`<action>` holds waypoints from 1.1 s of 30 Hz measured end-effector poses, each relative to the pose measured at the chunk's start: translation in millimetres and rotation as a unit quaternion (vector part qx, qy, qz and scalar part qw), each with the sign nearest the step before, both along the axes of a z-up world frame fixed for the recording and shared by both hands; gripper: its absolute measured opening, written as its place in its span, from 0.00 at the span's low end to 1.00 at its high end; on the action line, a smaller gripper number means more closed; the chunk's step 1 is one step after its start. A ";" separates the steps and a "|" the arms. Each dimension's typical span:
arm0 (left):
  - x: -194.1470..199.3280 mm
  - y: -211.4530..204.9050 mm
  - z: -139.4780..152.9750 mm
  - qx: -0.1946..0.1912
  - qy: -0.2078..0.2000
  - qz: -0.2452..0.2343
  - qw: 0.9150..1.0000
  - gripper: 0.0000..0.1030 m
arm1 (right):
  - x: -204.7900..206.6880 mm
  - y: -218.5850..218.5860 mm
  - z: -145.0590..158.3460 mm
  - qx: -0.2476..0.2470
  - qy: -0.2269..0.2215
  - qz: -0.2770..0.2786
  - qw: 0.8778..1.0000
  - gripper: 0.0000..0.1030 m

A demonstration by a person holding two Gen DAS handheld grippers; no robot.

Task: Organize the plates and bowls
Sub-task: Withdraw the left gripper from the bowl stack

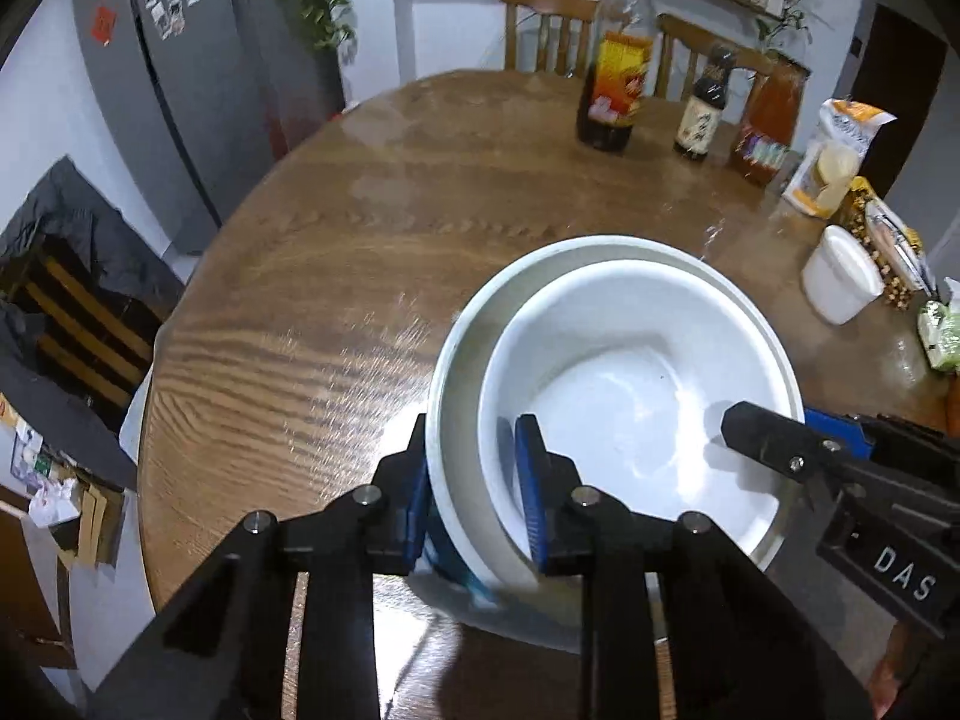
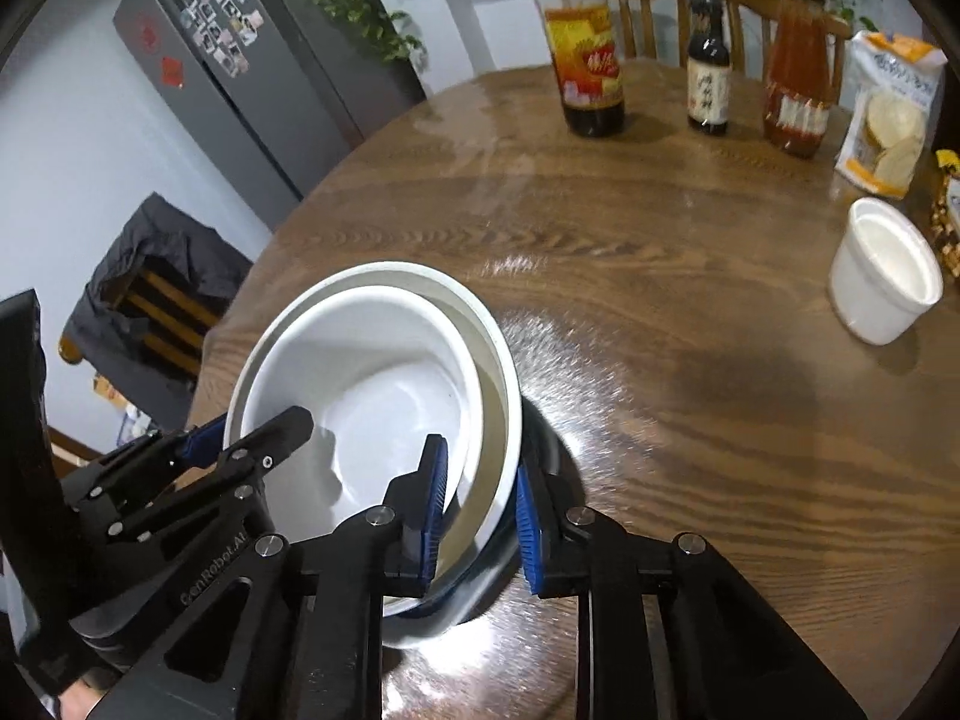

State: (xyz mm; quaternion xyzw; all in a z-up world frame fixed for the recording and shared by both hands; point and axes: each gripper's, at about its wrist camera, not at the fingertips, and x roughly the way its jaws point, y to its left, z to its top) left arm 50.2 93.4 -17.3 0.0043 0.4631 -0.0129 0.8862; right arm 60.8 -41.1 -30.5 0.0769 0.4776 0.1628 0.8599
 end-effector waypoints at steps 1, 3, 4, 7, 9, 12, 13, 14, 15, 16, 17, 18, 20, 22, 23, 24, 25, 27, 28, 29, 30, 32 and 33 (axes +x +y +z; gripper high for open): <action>0.4 -7.3 4.2 0.002 -0.005 -0.008 1.000 0.25 | -2.1 -4.8 4.1 -0.001 -0.005 -0.004 1.000 0.23; 2.4 -22.0 7.4 -0.004 -0.006 -0.025 1.000 0.25 | -7.1 -19.4 10.3 -0.009 -0.011 -0.021 1.000 0.23; 4.2 -34.2 6.7 -0.008 -0.003 -0.038 0.999 0.25 | -7.9 -27.7 11.0 -0.010 -0.012 -0.030 0.999 0.23; 6.3 -68.2 0.0 -0.008 0.010 -0.076 0.997 0.26 | -13.3 -64.9 7.3 -0.014 0.002 -0.071 0.997 0.23; 5.5 -88.4 -6.1 -0.003 0.017 -0.100 0.995 0.27 | -14.0 -83.7 2.2 -0.017 0.017 -0.089 0.996 0.23; 7.7 -114.1 -19.0 0.013 0.035 -0.126 0.991 0.31 | -16.0 -106.4 -10.9 -0.014 0.047 -0.107 0.993 0.23; 8.1 -118.1 -21.8 0.014 0.040 -0.130 0.991 0.32 | -16.5 -111.2 -14.8 -0.014 0.054 -0.109 0.992 0.23; 8.7 -121.2 -25.0 0.015 0.044 -0.133 0.990 0.34 | -16.7 -113.6 -17.3 -0.015 0.059 -0.111 0.992 0.23; 9.6 -125.5 -27.4 0.018 0.047 -0.135 0.990 0.39 | -16.8 -117.0 -21.9 -0.017 0.066 -0.114 0.991 0.23; 10.7 -129.8 -29.3 0.021 0.047 -0.137 0.989 0.41 | -16.2 -119.2 -24.9 -0.015 0.070 -0.115 0.991 0.23; 10.7 -133.0 -29.5 0.026 0.043 -0.138 0.989 0.48 | -15.3 -120.5 -26.4 -0.015 0.073 -0.117 0.990 0.25; 11.2 -134.7 -28.6 0.031 0.039 -0.137 0.989 0.57 | -14.1 -123.5 -28.2 -0.014 0.075 -0.120 0.990 0.25; 12.2 -134.0 -23.5 0.032 0.027 -0.134 0.990 0.64 | -14.2 -128.6 -26.4 -0.015 0.071 -0.127 0.989 0.25; 15.0 -130.3 -17.5 0.031 0.017 -0.125 0.992 0.65 | -16.5 -136.6 -21.3 -0.016 0.062 -0.129 0.990 0.34; 16.3 -127.6 -14.2 0.027 0.013 -0.120 0.992 0.67 | -17.5 -141.9 -17.7 -0.020 0.056 -0.134 0.989 0.39; 18.0 -124.8 -9.9 0.021 0.010 -0.112 0.993 0.70 | -19.5 -145.9 -14.8 -0.019 0.050 -0.137 0.989 0.41; 18.9 -124.1 -7.6 0.016 0.009 -0.108 0.994 0.71 | -20.9 -151.6 -12.7 -0.014 0.046 -0.138 0.989 0.43; 22.4 -125.4 -1.7 0.009 0.004 -0.101 0.995 0.74 | -23.5 -161.3 -9.3 -0.004 0.040 -0.142 0.989 0.44; 21.8 -128.0 0.6 0.007 0.002 -0.100 0.995 0.74 | -24.6 -166.7 -7.6 -0.002 0.037 -0.144 0.989 0.44; 22.4 -131.3 2.9 0.004 0.001 -0.099 0.995 0.76 | -25.2 -169.5 -5.3 0.000 0.034 -0.147 0.989 0.44; 21.7 -135.5 4.7 0.003 0.000 -0.099 0.995 0.78 | -26.2 -174.7 -3.4 0.002 0.032 -0.149 0.988 0.43; 20.7 -144.4 8.1 -0.001 -0.003 -0.101 0.995 0.81 | -28.7 -184.0 0.8 0.003 0.026 -0.153 0.988 0.44; 20.6 -149.3 9.8 -0.001 -0.004 -0.102 0.995 0.82 | -29.1 -187.1 2.9 0.002 0.024 -0.155 0.988 0.44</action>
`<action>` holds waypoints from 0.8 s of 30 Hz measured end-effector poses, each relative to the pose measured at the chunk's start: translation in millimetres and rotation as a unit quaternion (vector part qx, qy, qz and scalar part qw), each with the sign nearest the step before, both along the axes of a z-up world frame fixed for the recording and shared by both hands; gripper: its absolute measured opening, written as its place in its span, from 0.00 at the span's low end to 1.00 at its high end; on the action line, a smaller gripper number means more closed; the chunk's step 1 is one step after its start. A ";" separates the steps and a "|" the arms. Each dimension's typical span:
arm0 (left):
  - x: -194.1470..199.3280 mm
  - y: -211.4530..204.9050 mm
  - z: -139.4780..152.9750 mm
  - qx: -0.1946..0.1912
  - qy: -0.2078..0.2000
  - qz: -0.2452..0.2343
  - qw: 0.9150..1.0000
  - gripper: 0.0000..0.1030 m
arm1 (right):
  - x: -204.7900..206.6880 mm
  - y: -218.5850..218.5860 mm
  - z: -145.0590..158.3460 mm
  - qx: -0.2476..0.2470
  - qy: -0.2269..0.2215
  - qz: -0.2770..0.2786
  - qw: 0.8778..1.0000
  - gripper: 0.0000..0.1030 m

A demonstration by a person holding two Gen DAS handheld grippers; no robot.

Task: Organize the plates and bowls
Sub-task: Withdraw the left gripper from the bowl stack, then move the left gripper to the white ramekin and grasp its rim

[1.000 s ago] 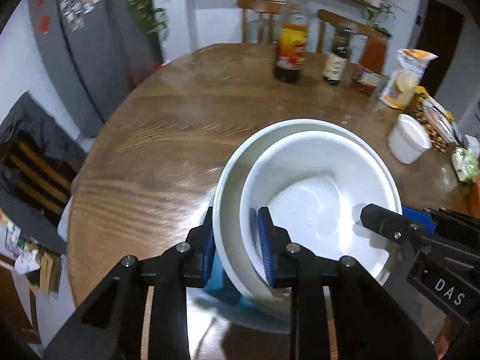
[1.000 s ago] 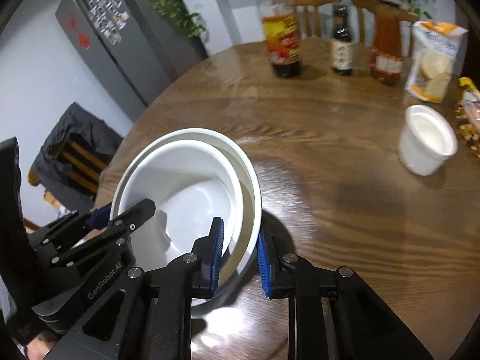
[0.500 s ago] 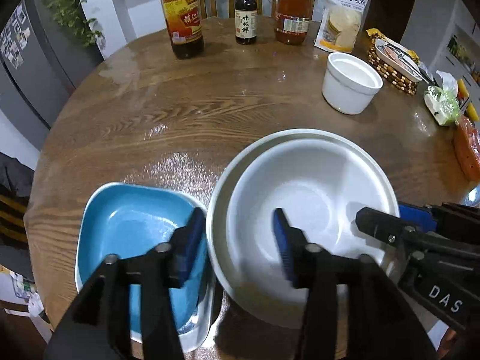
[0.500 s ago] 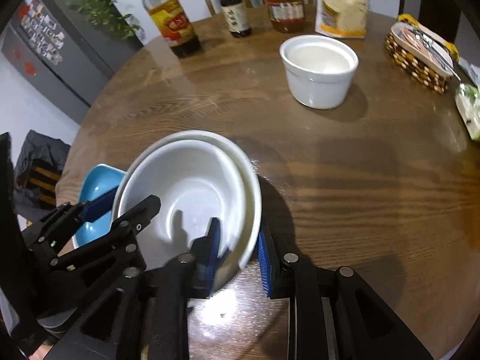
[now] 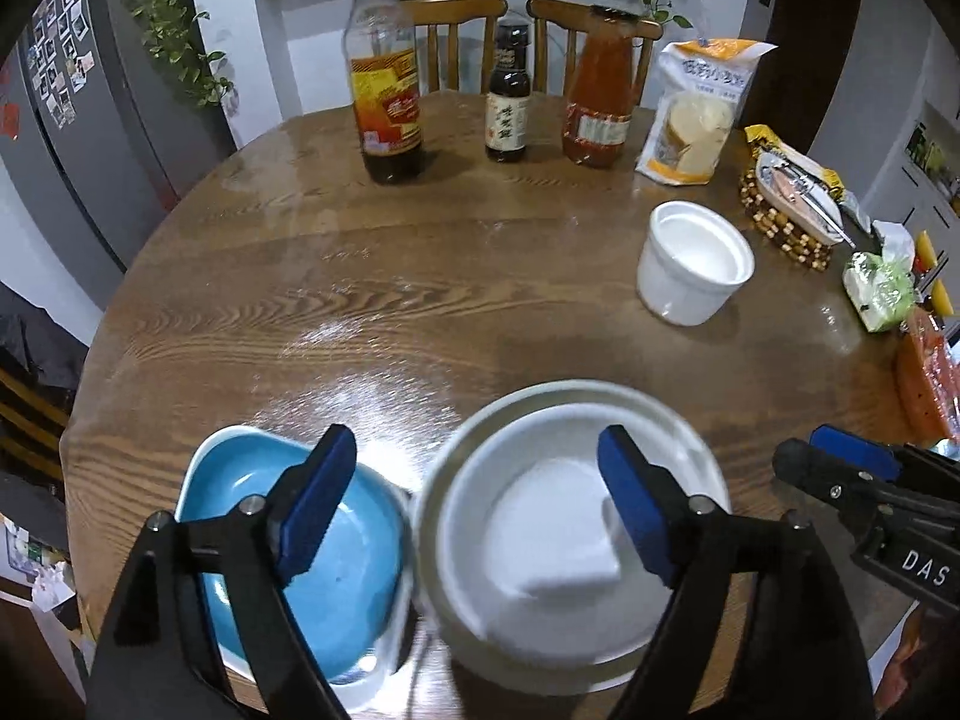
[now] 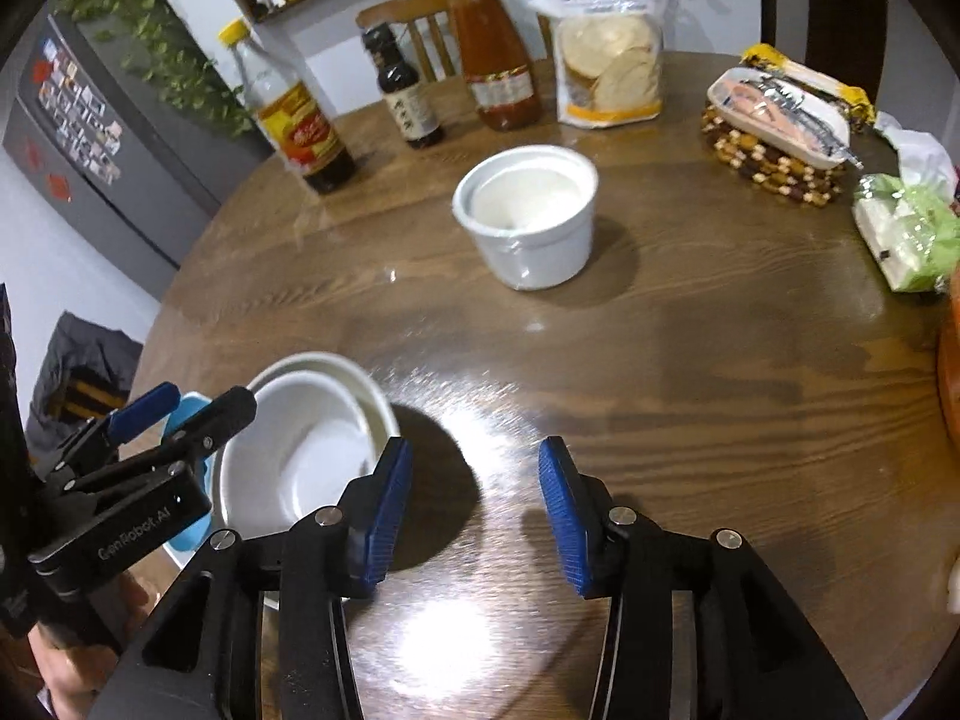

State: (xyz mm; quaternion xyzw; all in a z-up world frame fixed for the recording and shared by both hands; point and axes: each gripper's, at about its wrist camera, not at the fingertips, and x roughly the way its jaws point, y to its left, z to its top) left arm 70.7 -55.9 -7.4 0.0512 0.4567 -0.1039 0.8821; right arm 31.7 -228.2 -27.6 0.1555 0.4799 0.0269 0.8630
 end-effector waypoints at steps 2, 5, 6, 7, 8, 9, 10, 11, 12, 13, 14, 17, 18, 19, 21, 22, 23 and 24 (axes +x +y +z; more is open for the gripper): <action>-0.5 -11.1 2.7 0.001 0.000 -0.004 1.000 0.85 | -1.5 -9.8 5.1 -0.003 -0.006 -0.002 1.000 0.44; -1.2 -26.5 7.0 0.003 -0.003 -0.009 1.000 0.92 | -3.0 -21.0 12.2 -0.011 -0.012 -0.002 1.000 0.44; -1.1 -29.7 8.1 0.004 -0.004 -0.010 1.000 0.92 | -3.3 -26.1 15.1 -0.015 -0.014 -0.002 1.000 0.44; -1.0 -36.0 10.0 0.004 -0.007 -0.012 1.000 0.92 | -3.5 -31.7 18.5 -0.019 -0.017 -0.002 1.000 0.44; -0.9 -40.7 11.6 0.005 -0.008 -0.012 1.000 0.93 | -2.7 -37.1 21.8 -0.023 -0.020 -0.002 1.000 0.44; -0.3 -47.5 13.6 0.005 -0.009 -0.014 1.000 0.96 | -1.9 -42.9 25.5 -0.029 -0.024 -0.002 0.999 0.44; 0.6 -51.3 15.1 0.004 -0.009 -0.014 1.000 0.97 | -1.1 -49.1 29.1 -0.033 -0.027 -0.002 0.999 0.44; 2.3 -57.7 17.5 0.002 -0.010 -0.014 1.000 0.98 | 0.0 -53.0 31.4 -0.036 -0.029 -0.002 0.999 0.44; 3.5 -61.1 19.3 0.002 -0.011 -0.013 1.000 0.98 | 2.2 -59.5 36.0 -0.041 -0.032 0.000 0.999 0.44; 5.8 -67.8 22.7 0.002 -0.015 -0.013 1.000 0.99 | 5.4 -65.7 40.5 -0.045 -0.035 0.002 0.998 0.44; 7.7 -72.6 25.2 0.003 -0.017 -0.014 1.000 0.99 | 8.3 -68.7 42.5 -0.048 -0.037 0.005 0.998 0.44; 19.9 -93.1 34.3 0.010 -0.031 -0.013 0.999 0.99 | 21.8 -81.9 51.1 -0.051 -0.044 0.016 0.998 0.44; 22.9 -97.2 35.5 0.014 -0.034 -0.011 0.999 0.99 | 28.9 -85.9 54.0 -0.054 -0.046 0.020 0.997 0.44; 29.1 -102.5 37.3 0.019 -0.038 -0.006 0.999 0.99 | 36.5 -89.7 56.2 -0.052 -0.049 0.024 0.997 0.44; 38.8 -107.4 39.4 0.017 -0.040 0.004 0.999 0.99 | 49.5 -94.9 57.0 -0.041 -0.051 0.035 0.997 0.44; 45.0 -109.2 40.0 0.011 -0.039 0.013 0.999 0.99 | 56.4 -96.1 56.0 -0.037 -0.052 0.039 0.997 0.44; 50.9 -110.4 39.7 0.007 -0.040 0.024 0.999 0.99 | 60.5 -96.6 55.2 -0.037 -0.053 0.041 0.997 0.44; 54.1 -110.4 39.0 0.004 -0.040 0.029 0.999 0.99 | 68.4 -96.8 53.0 -0.036 -0.054 0.047 0.997 0.44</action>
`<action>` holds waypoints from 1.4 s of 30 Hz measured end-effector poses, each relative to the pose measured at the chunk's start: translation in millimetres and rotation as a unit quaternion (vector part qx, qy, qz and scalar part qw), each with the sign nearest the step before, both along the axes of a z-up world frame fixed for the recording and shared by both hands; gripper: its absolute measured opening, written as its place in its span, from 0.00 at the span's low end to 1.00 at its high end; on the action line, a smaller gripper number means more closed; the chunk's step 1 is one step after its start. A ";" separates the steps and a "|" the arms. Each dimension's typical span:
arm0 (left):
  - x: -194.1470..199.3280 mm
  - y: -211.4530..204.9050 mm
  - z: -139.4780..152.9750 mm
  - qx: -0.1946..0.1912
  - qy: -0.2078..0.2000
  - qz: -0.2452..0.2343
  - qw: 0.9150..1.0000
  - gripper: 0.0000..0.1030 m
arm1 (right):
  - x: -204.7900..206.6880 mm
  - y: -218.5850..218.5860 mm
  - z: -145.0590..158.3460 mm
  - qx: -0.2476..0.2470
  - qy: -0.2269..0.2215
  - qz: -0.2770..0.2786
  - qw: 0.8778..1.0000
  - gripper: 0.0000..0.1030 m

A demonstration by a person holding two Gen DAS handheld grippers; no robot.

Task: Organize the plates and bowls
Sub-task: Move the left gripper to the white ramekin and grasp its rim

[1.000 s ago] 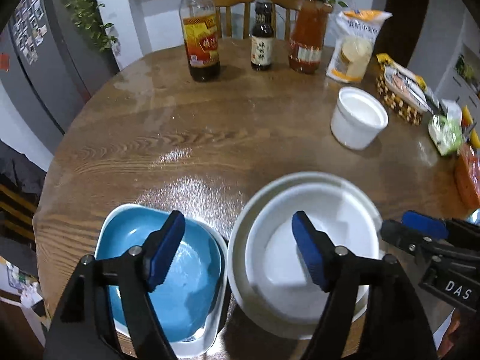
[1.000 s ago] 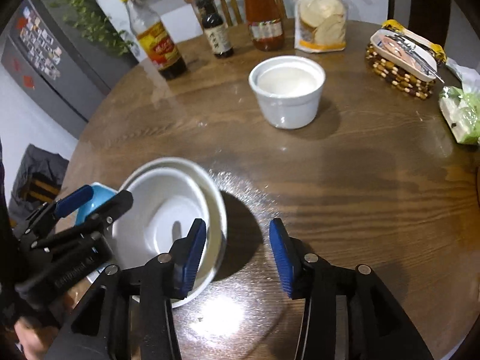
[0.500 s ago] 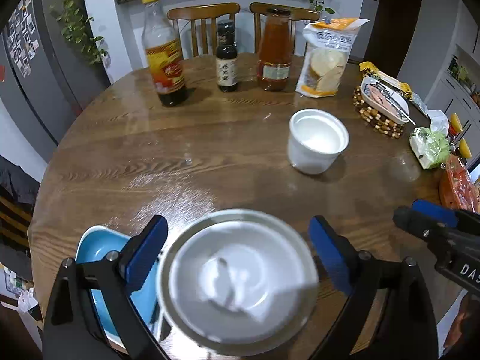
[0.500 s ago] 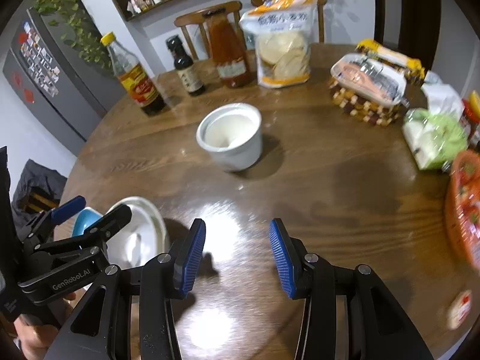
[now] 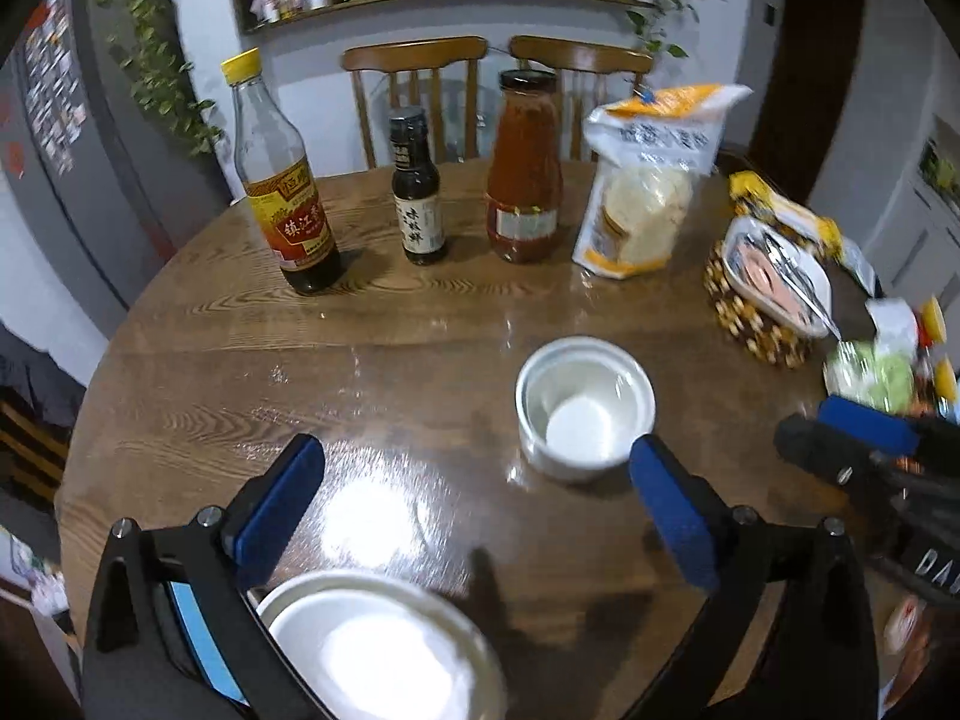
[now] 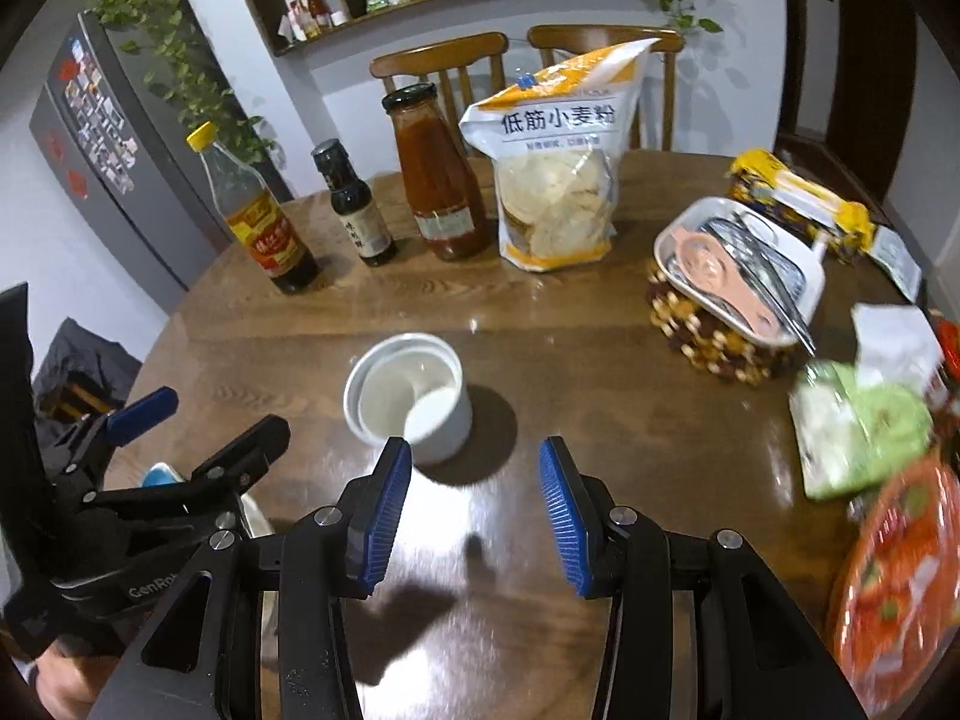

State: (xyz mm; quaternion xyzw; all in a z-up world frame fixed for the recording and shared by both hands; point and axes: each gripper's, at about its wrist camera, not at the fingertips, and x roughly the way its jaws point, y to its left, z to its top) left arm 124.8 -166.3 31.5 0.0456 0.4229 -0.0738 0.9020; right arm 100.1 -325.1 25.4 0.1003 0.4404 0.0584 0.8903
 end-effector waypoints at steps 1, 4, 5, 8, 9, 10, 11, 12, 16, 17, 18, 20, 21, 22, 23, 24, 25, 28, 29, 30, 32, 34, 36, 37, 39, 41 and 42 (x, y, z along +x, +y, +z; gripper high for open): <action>5.5 -0.9 -2.2 -0.003 0.001 0.008 1.000 0.99 | 8.4 0.2 -3.5 0.004 0.001 0.008 1.000 0.45; 21.0 -4.0 -17.3 0.006 0.017 0.028 0.999 0.99 | 30.1 -0.2 -15.1 0.021 0.011 0.016 1.000 0.57; 26.9 -4.1 -24.3 0.008 0.025 0.035 0.999 0.99 | 36.4 -1.2 -19.3 0.025 0.012 0.013 1.000 0.57; 41.9 -2.6 -44.6 -0.008 0.059 0.044 0.997 0.98 | 54.5 -5.0 -35.2 0.049 0.025 0.012 0.998 0.58; 45.1 -4.4 -49.7 -0.007 0.066 0.045 0.997 0.97 | 60.3 -5.8 -41.2 0.059 0.031 0.015 0.998 0.58; 48.3 -7.7 -56.3 0.004 0.071 0.044 0.996 0.96 | 66.5 -6.5 -48.4 0.068 0.040 0.018 0.997 0.58; 49.8 -10.6 -59.9 0.012 0.073 0.042 0.996 0.94 | 69.7 -7.2 -52.5 0.073 0.045 0.018 0.996 0.58; 51.6 -14.0 -64.2 0.020 0.076 0.039 0.996 0.90 | 75.4 -8.2 -59.8 0.087 0.052 0.019 0.995 0.58; 57.2 -23.2 -75.0 0.030 0.089 0.030 0.995 0.81 | 87.2 -5.9 -73.5 0.105 0.066 0.027 0.992 0.58; 58.9 -25.2 -76.0 0.033 0.090 0.031 0.995 0.78 | 89.7 -3.8 -75.6 0.105 0.069 0.031 0.992 0.58; 60.1 -26.1 -76.9 0.033 0.091 0.031 0.995 0.74 | 91.8 -1.2 -77.0 0.104 0.069 0.036 0.992 0.58; 62.1 -27.6 -78.4 0.031 0.095 0.030 0.995 0.66 | 94.8 1.7 -78.8 0.100 0.070 0.042 0.992 0.58; 63.3 -28.5 -79.7 0.029 0.098 0.029 0.994 0.61 | 95.6 3.5 -80.1 0.099 0.071 0.043 0.992 0.58; 63.8 -29.1 -80.7 0.029 0.100 0.029 0.994 0.59 | 96.8 4.2 -81.4 0.098 0.072 0.043 0.992 0.58; 64.3 -29.5 -81.3 0.027 0.101 0.028 0.994 0.55 | 97.5 5.3 -82.4 0.096 0.075 0.045 0.992 0.57; 65.5 -30.5 -81.7 0.026 0.101 0.029 0.994 0.51 | 98.4 6.0 -83.8 0.096 0.076 0.046 0.991 0.57; 66.1 -31.3 -81.8 0.025 0.101 0.029 0.994 0.49 | 98.3 6.7 -84.9 0.093 0.077 0.047 0.992 0.56; 67.8 -33.8 -82.1 0.026 0.100 0.027 0.994 0.40 | 100.0 5.7 -86.8 0.089 0.079 0.049 0.992 0.44; 67.6 -34.5 -82.2 0.025 0.098 0.025 0.995 0.37 | 101.1 4.8 -86.9 0.089 0.079 0.051 0.992 0.38; 68.2 -36.0 -83.0 0.026 0.098 0.024 0.995 0.36 | 101.2 4.6 -87.9 0.086 0.080 0.053 0.992 0.36; 68.0 -37.9 -83.3 0.026 0.098 0.021 0.995 0.32 | 103.2 5.7 -90.0 0.082 0.082 0.054 0.992 0.32; 68.2 -40.4 -83.3 0.026 0.097 0.016 0.995 0.28 | 103.8 5.7 -91.1 0.083 0.083 0.057 0.992 0.30; 68.4 -41.5 -83.7 0.027 0.097 0.014 0.995 0.23 | 105.0 6.8 -90.6 0.082 0.080 0.061 0.992 0.27; 68.8 -42.6 -84.6 0.027 0.097 0.013 0.995 0.22 | 105.4 7.5 -90.1 0.081 0.078 0.062 0.992 0.24; 69.0 -44.7 -86.9 0.027 0.098 0.008 0.995 0.18 | 105.9 8.4 -89.6 0.083 0.074 0.064 0.992 0.20; 68.3 -44.7 -86.5 0.029 0.094 0.010 0.995 0.17 | 106.2 8.7 -90.3 0.086 0.071 0.063 0.992 0.19; 68.5 -43.9 -86.6 0.026 0.094 0.011 0.995 0.17 | 106.4 8.8 -91.6 0.091 0.071 0.063 0.991 0.19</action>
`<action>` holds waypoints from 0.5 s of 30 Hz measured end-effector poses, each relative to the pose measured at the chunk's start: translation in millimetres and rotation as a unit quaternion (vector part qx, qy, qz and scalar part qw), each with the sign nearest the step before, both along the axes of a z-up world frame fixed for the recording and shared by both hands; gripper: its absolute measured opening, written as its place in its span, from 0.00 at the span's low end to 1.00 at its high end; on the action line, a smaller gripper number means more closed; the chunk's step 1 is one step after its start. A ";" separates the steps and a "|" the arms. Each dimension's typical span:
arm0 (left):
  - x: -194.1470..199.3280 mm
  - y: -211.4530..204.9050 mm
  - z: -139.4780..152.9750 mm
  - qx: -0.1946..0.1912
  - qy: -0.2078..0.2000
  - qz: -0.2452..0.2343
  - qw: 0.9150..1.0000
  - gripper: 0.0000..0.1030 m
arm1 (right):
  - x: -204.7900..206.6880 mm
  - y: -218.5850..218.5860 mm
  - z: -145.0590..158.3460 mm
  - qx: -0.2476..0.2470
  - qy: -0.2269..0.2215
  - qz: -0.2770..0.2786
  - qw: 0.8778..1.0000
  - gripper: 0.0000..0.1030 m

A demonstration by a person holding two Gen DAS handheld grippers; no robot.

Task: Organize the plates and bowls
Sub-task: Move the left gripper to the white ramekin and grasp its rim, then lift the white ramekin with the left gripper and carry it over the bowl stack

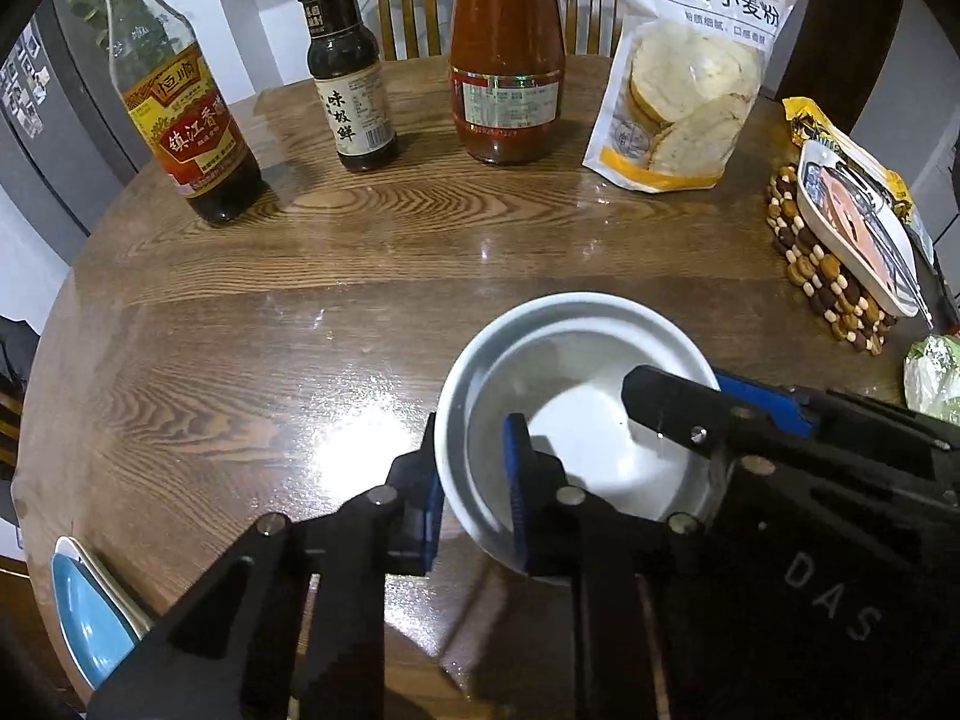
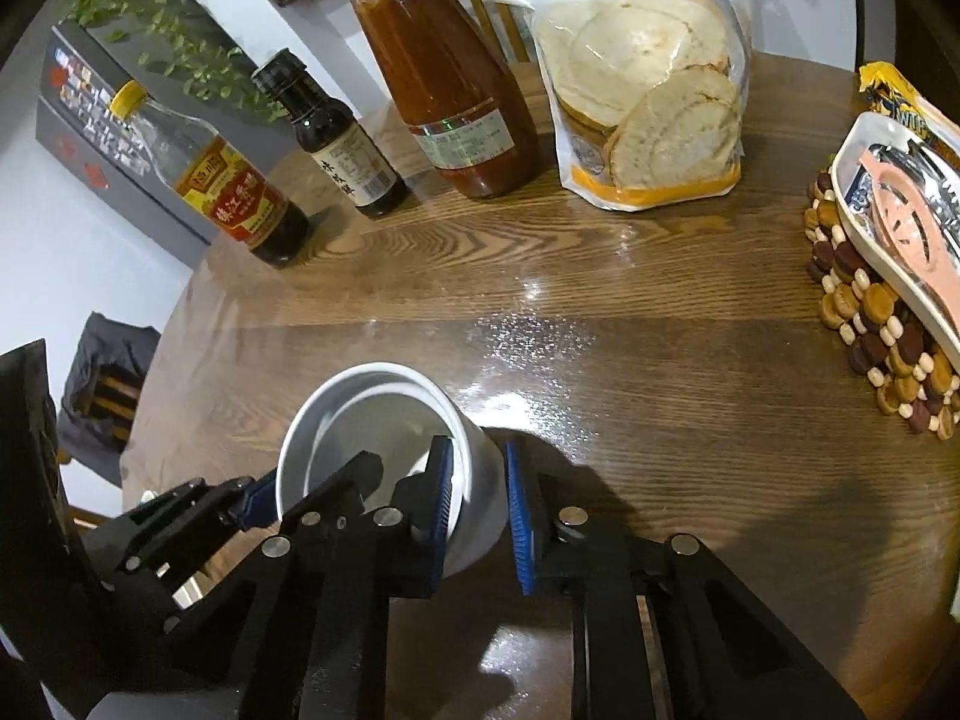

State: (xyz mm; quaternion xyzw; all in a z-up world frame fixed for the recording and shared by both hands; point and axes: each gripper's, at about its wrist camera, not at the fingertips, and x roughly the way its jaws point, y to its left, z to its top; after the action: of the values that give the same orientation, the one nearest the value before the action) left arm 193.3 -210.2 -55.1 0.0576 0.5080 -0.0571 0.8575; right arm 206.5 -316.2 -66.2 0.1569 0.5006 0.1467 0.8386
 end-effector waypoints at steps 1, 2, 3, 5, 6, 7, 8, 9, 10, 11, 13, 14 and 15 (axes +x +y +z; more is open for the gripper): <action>0.1 0.5 0.1 0.000 0.000 0.000 1.000 0.17 | 0.8 0.8 -0.8 0.003 0.001 0.000 1.000 0.18; 0.3 0.3 0.2 0.001 0.000 -0.002 1.000 0.17 | 1.8 2.0 -1.3 0.004 0.000 0.000 1.000 0.18; 0.1 0.5 0.3 0.001 -0.001 -0.003 1.000 0.17 | 1.9 2.5 -1.3 0.003 -0.002 -0.001 1.000 0.18; 0.0 0.7 0.3 0.001 -0.002 -0.002 1.000 0.17 | 1.8 2.4 -0.6 0.002 -0.004 -0.001 1.000 0.18; 0.1 0.5 0.1 0.001 -0.003 -0.003 1.000 0.17 | 1.9 2.4 -0.5 0.002 -0.005 -0.001 1.000 0.18; 0.0 0.4 0.0 0.002 -0.004 -0.002 1.000 0.16 | 1.6 2.1 -0.4 0.002 -0.006 -0.002 1.000 0.17; 0.0 0.5 0.0 0.002 -0.007 -0.002 1.000 0.16 | 1.2 1.9 0.0 0.003 -0.007 -0.005 1.000 0.16; -0.3 0.5 0.0 0.001 -0.009 -0.002 1.000 0.16 | 0.3 1.3 0.7 0.004 -0.011 -0.009 1.000 0.16; -0.9 0.6 -0.1 0.000 -0.012 -0.001 1.000 0.16 | -0.7 0.5 1.2 0.005 -0.014 -0.012 1.000 0.16; -1.5 0.4 0.0 0.001 -0.014 -0.002 1.000 0.16 | -1.3 0.1 1.2 0.006 -0.016 -0.015 1.000 0.16; -2.8 -0.1 1.2 0.000 -0.018 -0.002 1.000 0.15 | -2.7 -0.7 0.9 0.007 -0.020 -0.019 1.000 0.16; -3.5 -0.8 2.6 -0.001 -0.021 -0.003 1.000 0.15 | -3.4 -1.4 0.9 0.007 -0.021 -0.021 1.000 0.15; -4.1 -1.6 4.2 -0.001 -0.024 -0.004 1.000 0.15 | -3.9 -2.1 1.1 0.009 -0.021 -0.024 0.999 0.15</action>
State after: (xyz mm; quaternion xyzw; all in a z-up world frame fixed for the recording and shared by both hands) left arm 189.2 -211.7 -50.9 0.0598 0.4871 -0.0597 0.8693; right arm 202.6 -318.4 -65.1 0.1727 0.4773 0.1344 0.8510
